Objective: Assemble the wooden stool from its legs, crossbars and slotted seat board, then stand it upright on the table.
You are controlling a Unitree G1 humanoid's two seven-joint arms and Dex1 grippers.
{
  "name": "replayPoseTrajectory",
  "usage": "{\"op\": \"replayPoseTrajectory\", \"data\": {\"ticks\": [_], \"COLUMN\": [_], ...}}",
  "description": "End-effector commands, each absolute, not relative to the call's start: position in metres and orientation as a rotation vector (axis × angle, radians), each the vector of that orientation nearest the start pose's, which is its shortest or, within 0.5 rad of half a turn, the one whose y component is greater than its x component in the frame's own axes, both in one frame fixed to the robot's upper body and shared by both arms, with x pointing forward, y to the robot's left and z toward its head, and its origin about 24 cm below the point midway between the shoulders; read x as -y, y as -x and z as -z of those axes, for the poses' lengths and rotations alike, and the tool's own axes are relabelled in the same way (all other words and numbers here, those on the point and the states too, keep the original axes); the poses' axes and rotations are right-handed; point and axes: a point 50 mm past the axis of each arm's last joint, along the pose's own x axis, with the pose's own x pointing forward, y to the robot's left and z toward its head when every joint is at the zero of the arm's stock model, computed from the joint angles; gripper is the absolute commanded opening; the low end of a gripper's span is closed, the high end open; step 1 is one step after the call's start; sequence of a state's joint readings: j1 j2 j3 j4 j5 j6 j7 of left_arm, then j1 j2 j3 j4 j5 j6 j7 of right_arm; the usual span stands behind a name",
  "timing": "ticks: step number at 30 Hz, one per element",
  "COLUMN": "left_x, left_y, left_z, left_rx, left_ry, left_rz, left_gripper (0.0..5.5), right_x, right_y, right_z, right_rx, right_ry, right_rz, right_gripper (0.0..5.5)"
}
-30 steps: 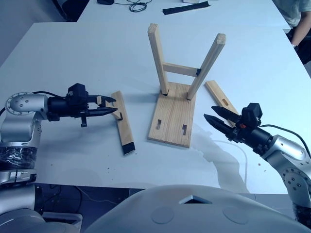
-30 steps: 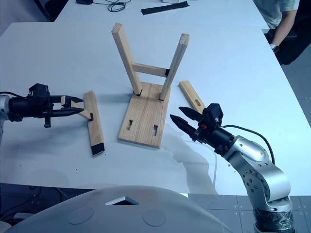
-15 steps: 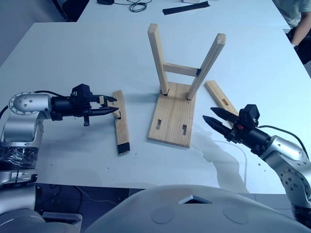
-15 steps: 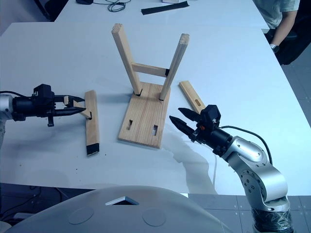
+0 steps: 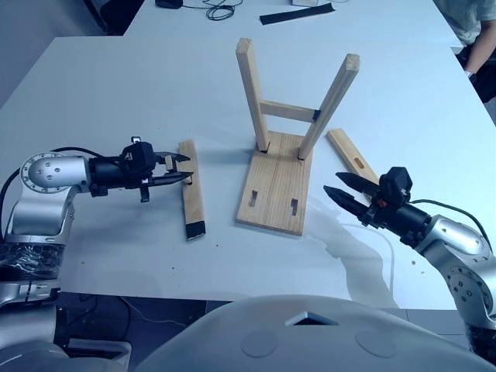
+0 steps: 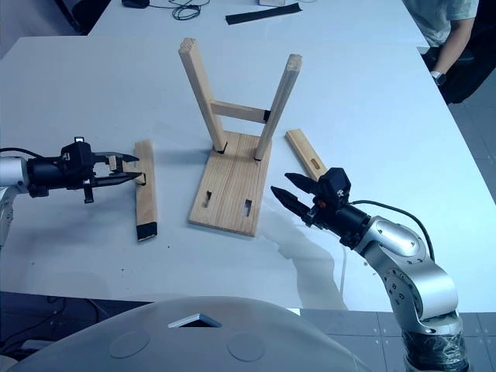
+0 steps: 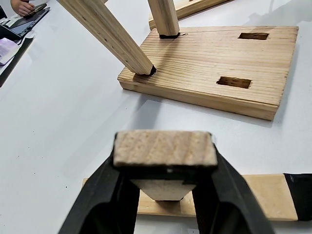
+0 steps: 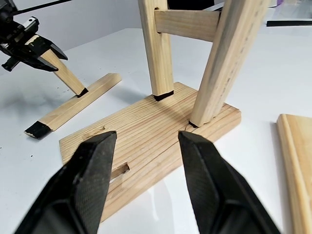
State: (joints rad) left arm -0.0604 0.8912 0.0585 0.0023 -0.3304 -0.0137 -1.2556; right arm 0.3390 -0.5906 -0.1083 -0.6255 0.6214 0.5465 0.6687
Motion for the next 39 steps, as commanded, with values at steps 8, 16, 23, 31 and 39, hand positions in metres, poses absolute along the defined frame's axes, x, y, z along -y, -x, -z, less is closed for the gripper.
{"op": "replayPoseTrajectory", "data": {"ticks": [8,16,23,31,39], "left_x": [-0.250,-0.235,-0.234,-0.229,-0.226], "left_y": [-0.201,-0.202,-0.209,-0.209,-0.208], "left_z": [-0.088,-0.081,-0.079,-0.080,-0.075], "left_rx": [-0.428,-0.443,-0.484,-0.460,-0.491], "left_ry": [-0.331,-0.292,-0.200,-0.246,-0.323], "left_rz": [1.195,1.202,1.174,1.207,1.256], "left_gripper": [1.32,1.32,1.32,1.32,1.32], "right_x": [0.195,0.195,0.195,0.194,0.191], "right_y": [-0.172,-0.176,-0.177,-0.175,-0.174], "right_z": [-0.102,-0.102,-0.102,-0.099,-0.098], "right_rx": [-0.335,-0.350,-0.359,-0.365,-0.362], "right_ry": [0.003,0.031,0.050,0.054,0.047], "right_rz": [-0.896,-0.937,-0.963,-0.963,-0.963], "right_gripper": [2.31,2.31,2.31,2.31,2.31]}}
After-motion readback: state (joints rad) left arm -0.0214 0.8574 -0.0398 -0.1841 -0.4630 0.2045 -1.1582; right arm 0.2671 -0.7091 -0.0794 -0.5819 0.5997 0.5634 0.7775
